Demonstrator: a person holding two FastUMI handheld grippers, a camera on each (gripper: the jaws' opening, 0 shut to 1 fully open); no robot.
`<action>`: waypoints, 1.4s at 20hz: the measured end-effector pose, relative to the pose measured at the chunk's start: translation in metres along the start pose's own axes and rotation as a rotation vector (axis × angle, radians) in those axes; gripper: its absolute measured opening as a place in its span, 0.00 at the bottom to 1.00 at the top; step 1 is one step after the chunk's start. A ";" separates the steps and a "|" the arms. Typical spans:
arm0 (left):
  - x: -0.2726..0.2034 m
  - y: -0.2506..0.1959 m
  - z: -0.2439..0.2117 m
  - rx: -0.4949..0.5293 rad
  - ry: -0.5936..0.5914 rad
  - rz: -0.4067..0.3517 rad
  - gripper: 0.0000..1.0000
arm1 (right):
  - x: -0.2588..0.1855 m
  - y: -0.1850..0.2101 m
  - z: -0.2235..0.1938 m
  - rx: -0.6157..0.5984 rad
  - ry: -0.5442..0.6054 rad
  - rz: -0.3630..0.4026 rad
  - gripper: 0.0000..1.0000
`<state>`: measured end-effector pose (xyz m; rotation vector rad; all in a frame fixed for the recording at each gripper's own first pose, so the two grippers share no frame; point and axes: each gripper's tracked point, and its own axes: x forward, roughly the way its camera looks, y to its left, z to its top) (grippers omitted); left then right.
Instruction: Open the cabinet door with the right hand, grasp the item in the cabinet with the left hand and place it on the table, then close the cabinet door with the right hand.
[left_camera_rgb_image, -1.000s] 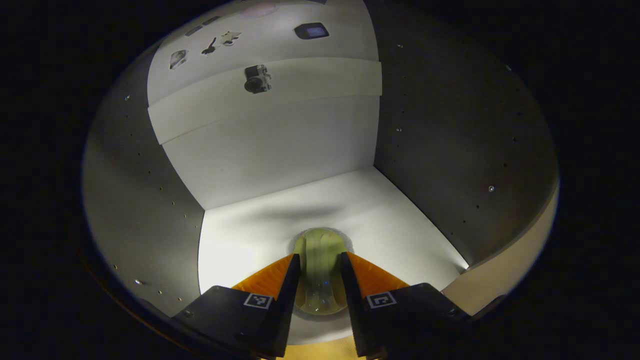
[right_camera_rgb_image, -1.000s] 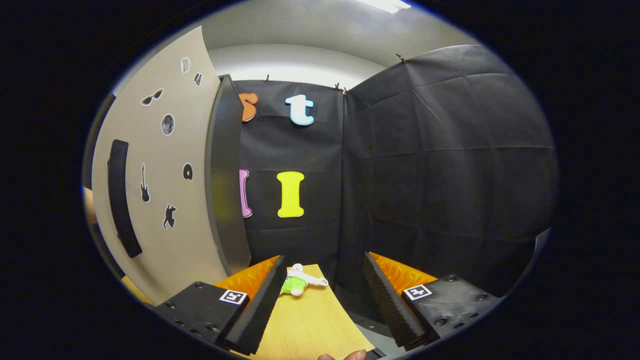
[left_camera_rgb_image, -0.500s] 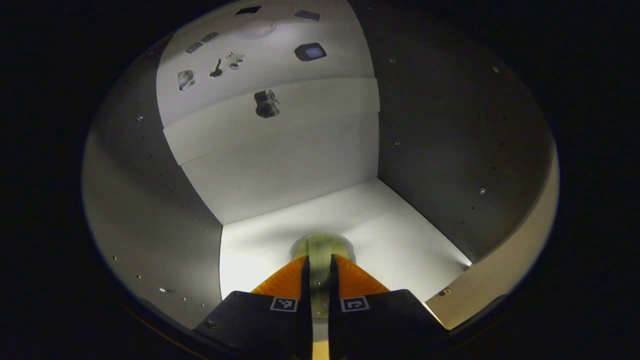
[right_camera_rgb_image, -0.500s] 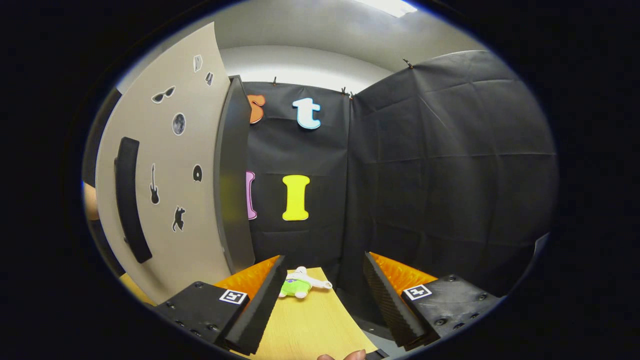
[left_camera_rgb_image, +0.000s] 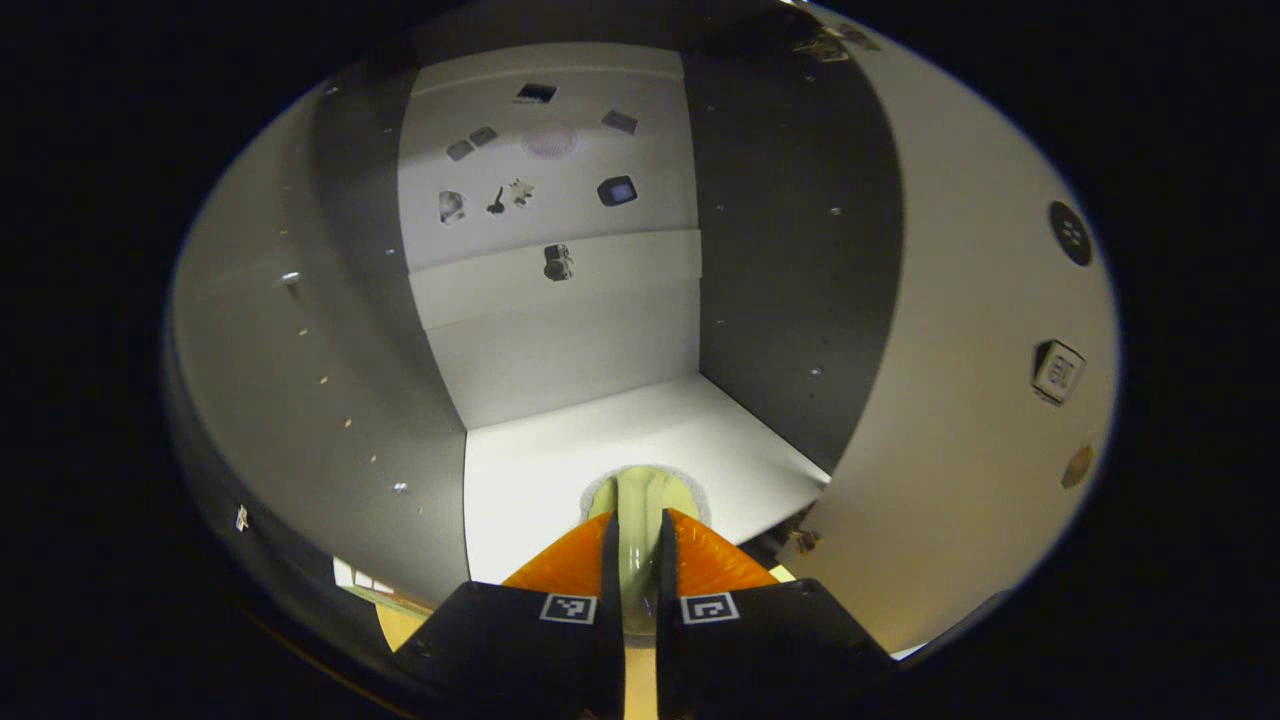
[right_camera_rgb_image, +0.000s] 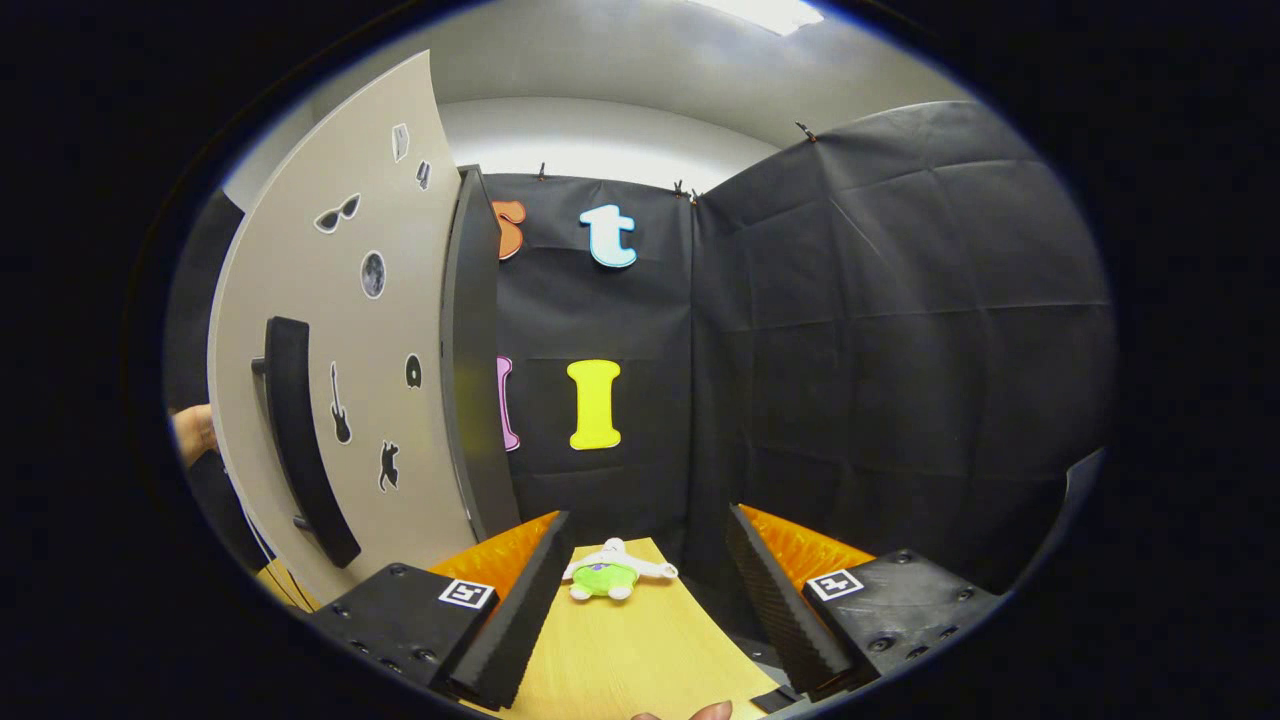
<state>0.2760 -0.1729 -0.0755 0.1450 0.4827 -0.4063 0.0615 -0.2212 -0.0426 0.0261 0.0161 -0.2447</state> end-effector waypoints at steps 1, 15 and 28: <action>-0.012 -0.006 -0.008 -0.003 -0.009 -0.005 0.16 | -0.002 0.001 0.002 0.011 -0.003 -0.004 0.98; -0.084 -0.053 -0.185 -0.069 -0.008 0.028 0.16 | -0.018 0.033 0.015 -0.008 -0.050 0.015 0.97; -0.031 -0.074 -0.395 -0.225 0.166 0.138 0.16 | -0.030 0.040 0.018 -0.037 -0.057 0.007 0.97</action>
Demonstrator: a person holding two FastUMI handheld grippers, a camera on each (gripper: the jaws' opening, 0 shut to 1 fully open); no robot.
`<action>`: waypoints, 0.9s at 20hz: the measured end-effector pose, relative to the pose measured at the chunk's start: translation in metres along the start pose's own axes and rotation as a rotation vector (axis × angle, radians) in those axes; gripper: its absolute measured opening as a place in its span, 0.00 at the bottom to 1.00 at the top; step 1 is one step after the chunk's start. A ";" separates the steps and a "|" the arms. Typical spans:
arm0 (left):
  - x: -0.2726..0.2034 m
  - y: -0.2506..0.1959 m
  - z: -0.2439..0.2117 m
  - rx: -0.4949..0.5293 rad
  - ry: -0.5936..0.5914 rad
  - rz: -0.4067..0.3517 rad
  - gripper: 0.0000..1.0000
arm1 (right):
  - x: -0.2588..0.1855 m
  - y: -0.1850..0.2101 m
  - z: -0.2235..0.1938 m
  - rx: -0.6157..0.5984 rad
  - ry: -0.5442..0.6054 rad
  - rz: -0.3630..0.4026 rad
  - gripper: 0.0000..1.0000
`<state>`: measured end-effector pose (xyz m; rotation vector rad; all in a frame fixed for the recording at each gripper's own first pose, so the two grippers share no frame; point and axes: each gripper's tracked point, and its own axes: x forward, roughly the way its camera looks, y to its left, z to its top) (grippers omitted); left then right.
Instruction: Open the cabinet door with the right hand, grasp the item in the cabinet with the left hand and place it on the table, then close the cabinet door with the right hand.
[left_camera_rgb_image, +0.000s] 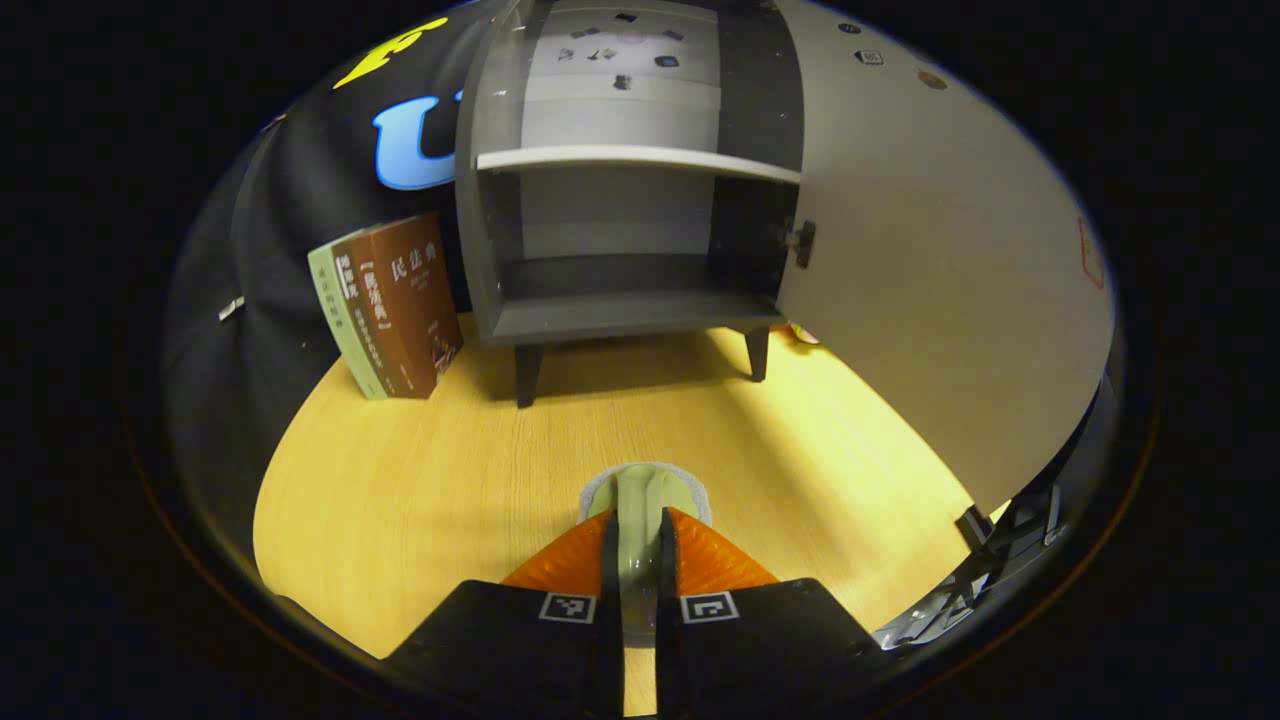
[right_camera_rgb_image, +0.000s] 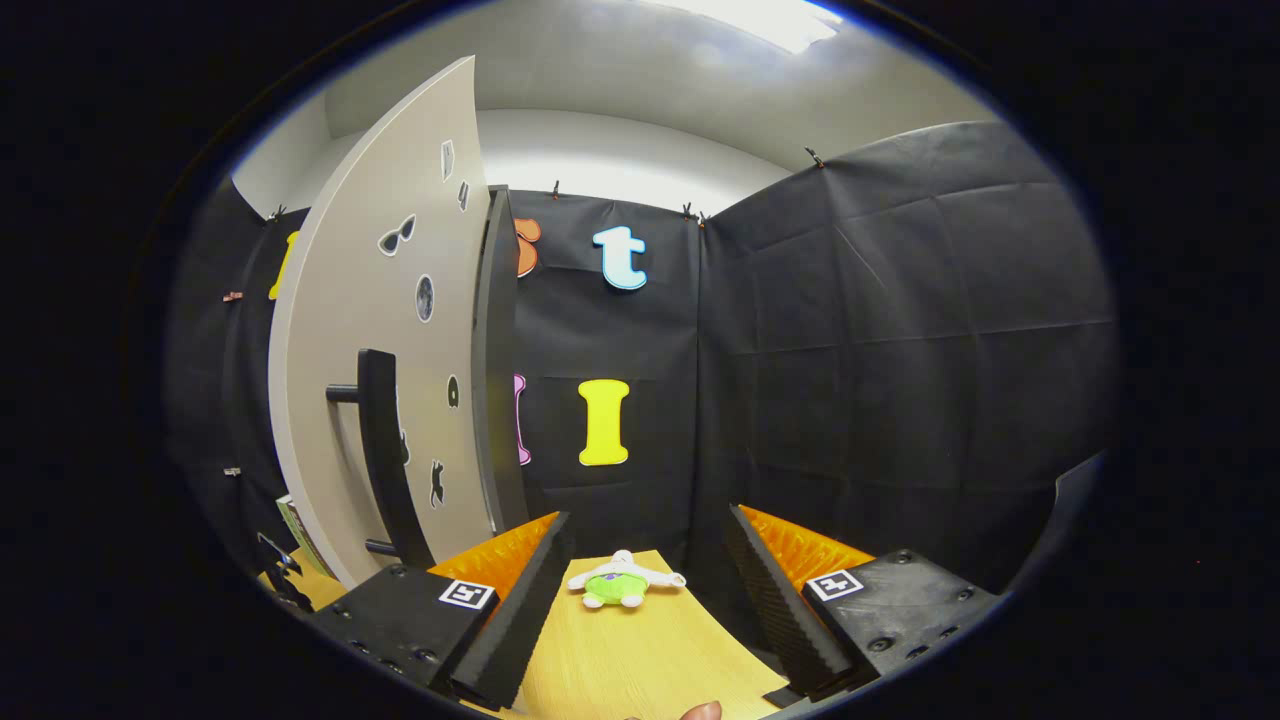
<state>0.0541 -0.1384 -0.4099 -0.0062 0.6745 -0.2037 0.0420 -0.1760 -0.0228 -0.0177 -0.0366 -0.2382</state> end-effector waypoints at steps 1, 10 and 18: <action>0.009 -0.002 -0.004 -0.013 0.009 0.012 0.16 | 0.000 0.000 -0.001 -0.007 0.003 -0.001 0.97; 0.046 -0.006 -0.062 -0.012 0.118 0.038 0.17 | -0.002 0.004 -0.008 -0.034 0.029 0.004 0.97; 0.045 -0.011 -0.061 0.013 0.126 0.022 0.68 | 0.004 -0.002 -0.011 -0.033 0.032 -0.003 0.97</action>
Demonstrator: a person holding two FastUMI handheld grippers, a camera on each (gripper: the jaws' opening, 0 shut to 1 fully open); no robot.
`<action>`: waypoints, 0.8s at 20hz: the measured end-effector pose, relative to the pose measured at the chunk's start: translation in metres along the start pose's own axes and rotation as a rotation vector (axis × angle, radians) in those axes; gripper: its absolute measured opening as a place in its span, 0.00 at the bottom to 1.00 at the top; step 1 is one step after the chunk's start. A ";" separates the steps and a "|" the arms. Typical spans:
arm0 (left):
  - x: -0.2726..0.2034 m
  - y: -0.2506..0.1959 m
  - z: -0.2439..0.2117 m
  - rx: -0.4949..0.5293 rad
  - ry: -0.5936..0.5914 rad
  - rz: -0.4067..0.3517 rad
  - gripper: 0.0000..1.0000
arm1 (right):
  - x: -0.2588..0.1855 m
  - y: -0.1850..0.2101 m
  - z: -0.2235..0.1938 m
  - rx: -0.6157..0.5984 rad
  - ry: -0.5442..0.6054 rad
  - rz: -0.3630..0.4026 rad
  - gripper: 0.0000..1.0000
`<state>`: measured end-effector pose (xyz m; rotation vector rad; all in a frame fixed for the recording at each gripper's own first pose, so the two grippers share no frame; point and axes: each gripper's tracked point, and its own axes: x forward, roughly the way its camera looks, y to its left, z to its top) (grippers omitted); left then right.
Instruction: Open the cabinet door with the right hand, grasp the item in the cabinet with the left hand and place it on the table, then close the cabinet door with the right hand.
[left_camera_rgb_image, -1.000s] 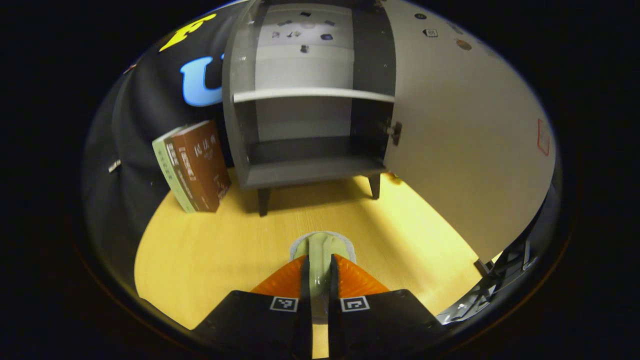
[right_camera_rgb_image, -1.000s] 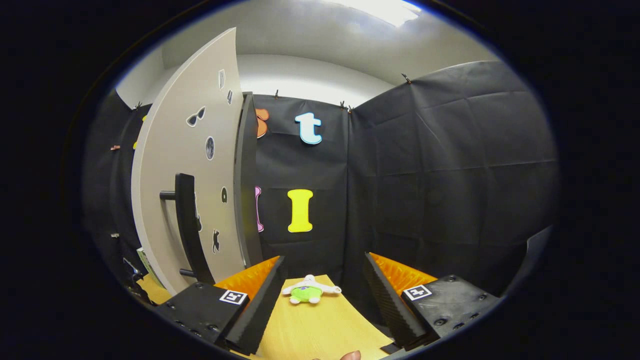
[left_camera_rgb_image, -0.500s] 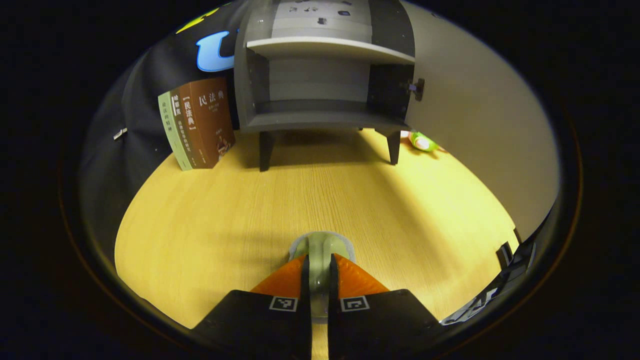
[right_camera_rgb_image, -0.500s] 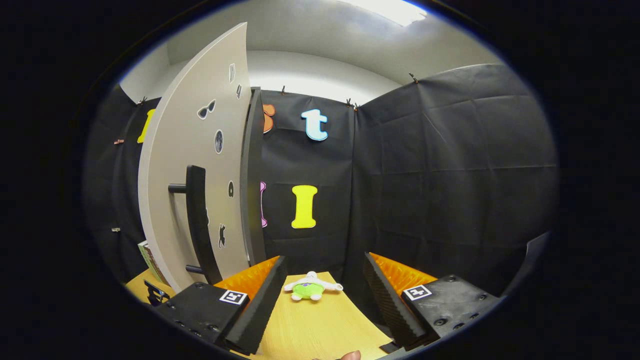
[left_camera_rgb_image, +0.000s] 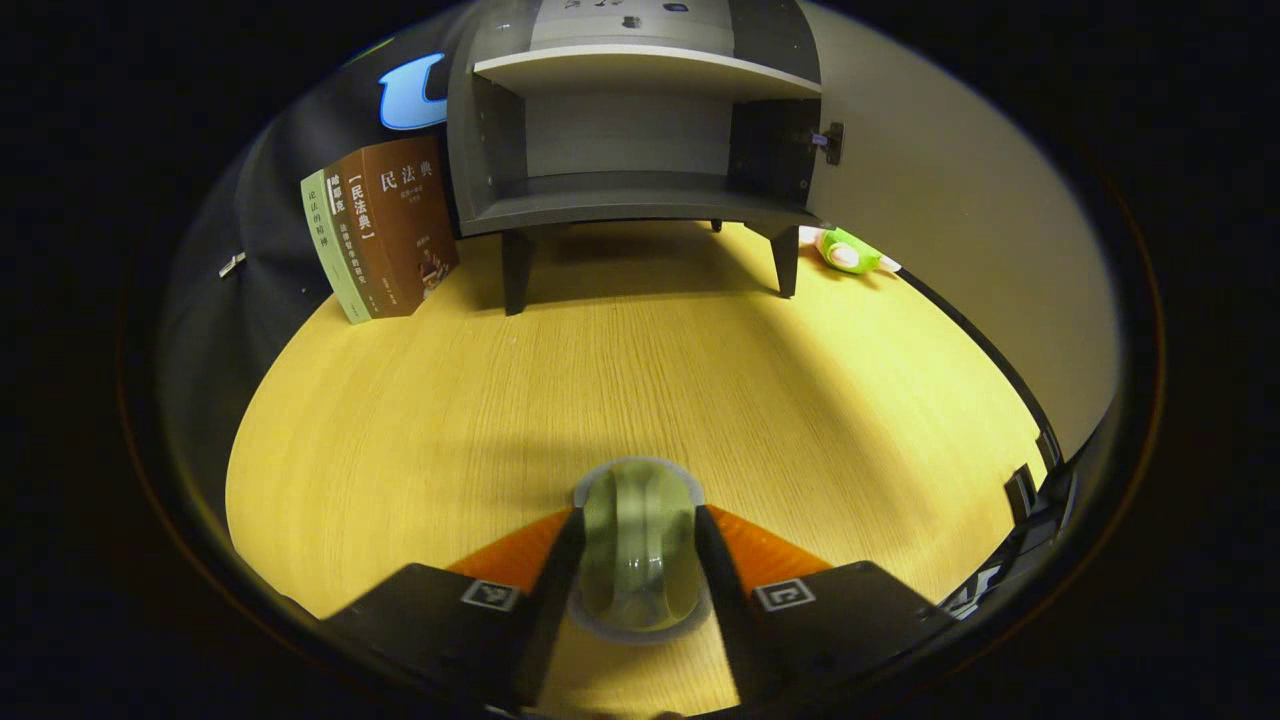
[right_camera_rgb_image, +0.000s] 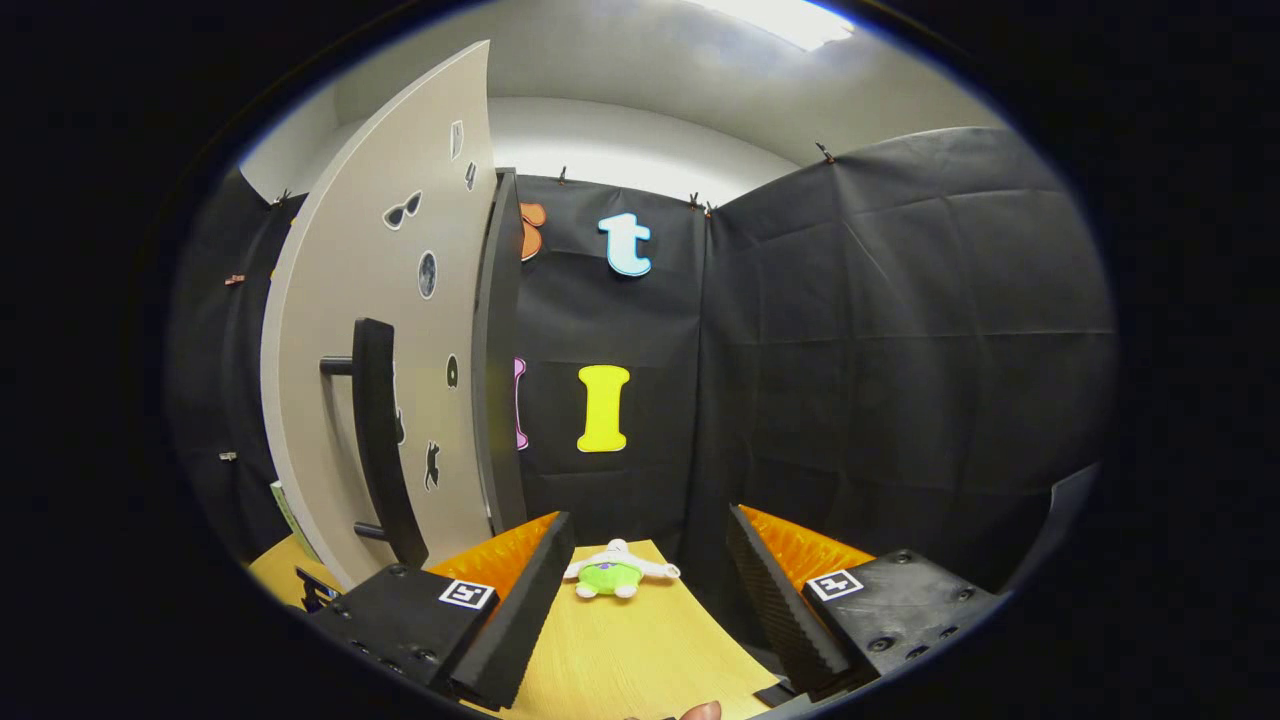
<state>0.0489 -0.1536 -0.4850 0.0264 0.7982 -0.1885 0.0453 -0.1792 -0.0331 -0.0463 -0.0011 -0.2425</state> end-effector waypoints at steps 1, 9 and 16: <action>-0.003 -0.003 0.002 0.004 -0.012 -0.019 0.84 | 0.000 0.000 0.000 0.000 0.001 0.000 0.97; -0.058 0.004 0.043 0.032 -0.128 -0.020 0.96 | 0.005 0.002 0.002 0.044 0.011 0.005 0.97; -0.165 0.025 0.137 0.051 -0.380 0.028 0.96 | 0.007 0.026 0.013 0.065 0.008 0.058 0.97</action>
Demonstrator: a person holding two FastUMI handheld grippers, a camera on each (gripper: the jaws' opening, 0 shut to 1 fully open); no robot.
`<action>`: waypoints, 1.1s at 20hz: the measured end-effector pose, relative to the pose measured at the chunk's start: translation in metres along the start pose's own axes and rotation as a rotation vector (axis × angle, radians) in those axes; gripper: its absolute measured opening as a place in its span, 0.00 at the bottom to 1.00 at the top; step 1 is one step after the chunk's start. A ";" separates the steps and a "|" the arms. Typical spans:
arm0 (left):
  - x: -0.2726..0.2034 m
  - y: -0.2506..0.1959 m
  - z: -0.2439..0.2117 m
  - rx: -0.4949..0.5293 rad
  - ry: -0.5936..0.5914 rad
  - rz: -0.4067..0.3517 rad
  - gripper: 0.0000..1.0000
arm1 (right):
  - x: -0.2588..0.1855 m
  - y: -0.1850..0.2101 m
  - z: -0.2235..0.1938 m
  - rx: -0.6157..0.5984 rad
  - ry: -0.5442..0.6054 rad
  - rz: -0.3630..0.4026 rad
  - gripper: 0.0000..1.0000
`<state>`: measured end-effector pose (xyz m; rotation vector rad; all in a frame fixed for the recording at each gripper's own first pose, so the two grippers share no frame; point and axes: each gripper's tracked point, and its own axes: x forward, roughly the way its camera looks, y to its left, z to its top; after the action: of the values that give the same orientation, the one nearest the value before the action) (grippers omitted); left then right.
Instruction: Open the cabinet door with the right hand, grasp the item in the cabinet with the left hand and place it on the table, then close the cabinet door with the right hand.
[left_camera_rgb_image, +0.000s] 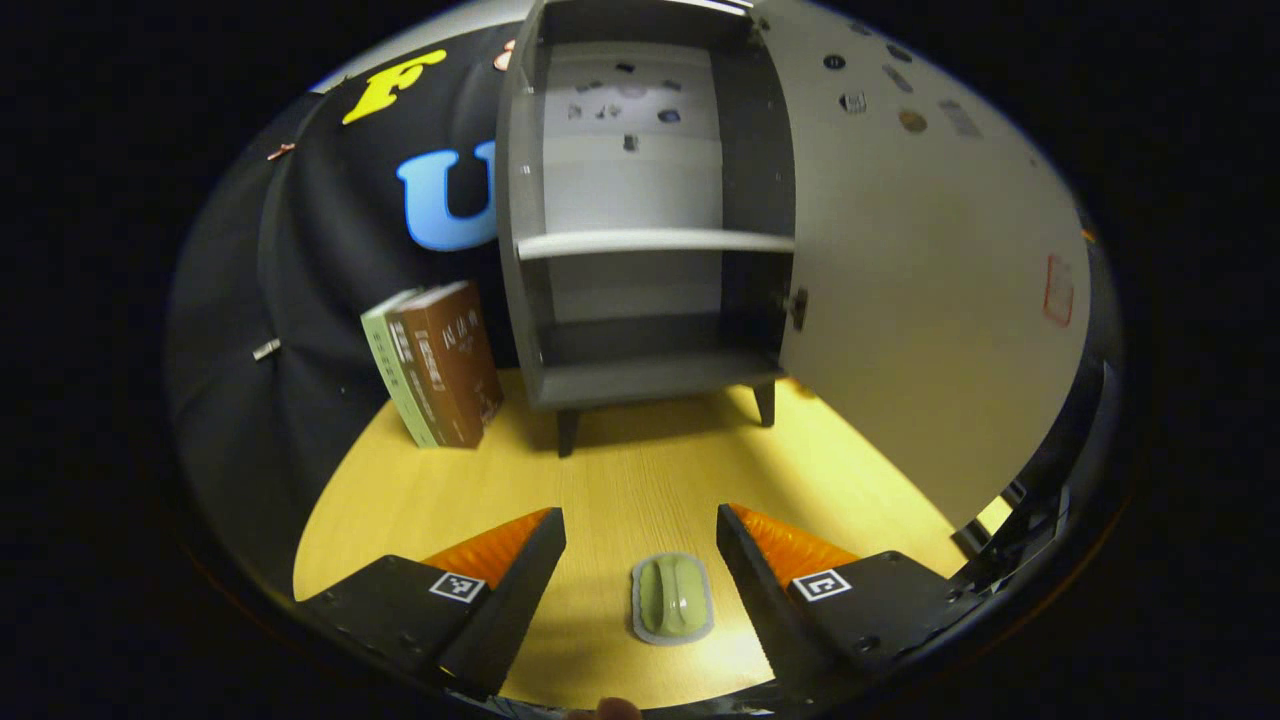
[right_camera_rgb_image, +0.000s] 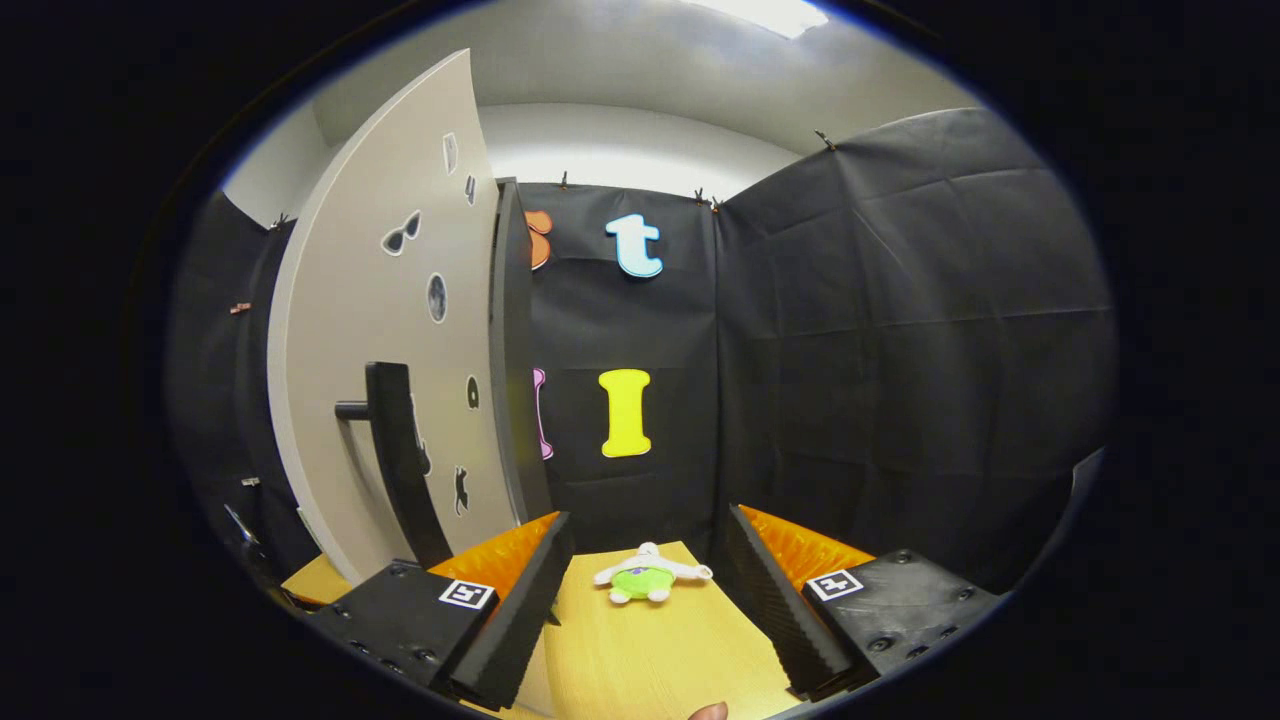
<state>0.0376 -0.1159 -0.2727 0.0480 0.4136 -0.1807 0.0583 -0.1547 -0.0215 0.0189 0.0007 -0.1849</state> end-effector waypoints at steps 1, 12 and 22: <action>-0.012 0.003 0.019 -0.011 -0.036 0.002 0.96 | 0.000 0.003 0.002 -0.007 -0.004 0.004 0.97; -0.123 0.062 0.162 -0.042 -0.293 0.034 0.94 | -0.008 0.032 0.008 -0.013 0.012 0.076 0.97; -0.146 0.104 0.142 -0.004 -0.278 0.032 0.96 | -0.019 0.045 0.013 -0.035 -0.014 0.021 0.95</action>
<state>-0.0179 -0.0011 -0.0829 0.0247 0.1363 -0.1518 0.0481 -0.1071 -0.0073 -0.0174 -0.0101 -0.1644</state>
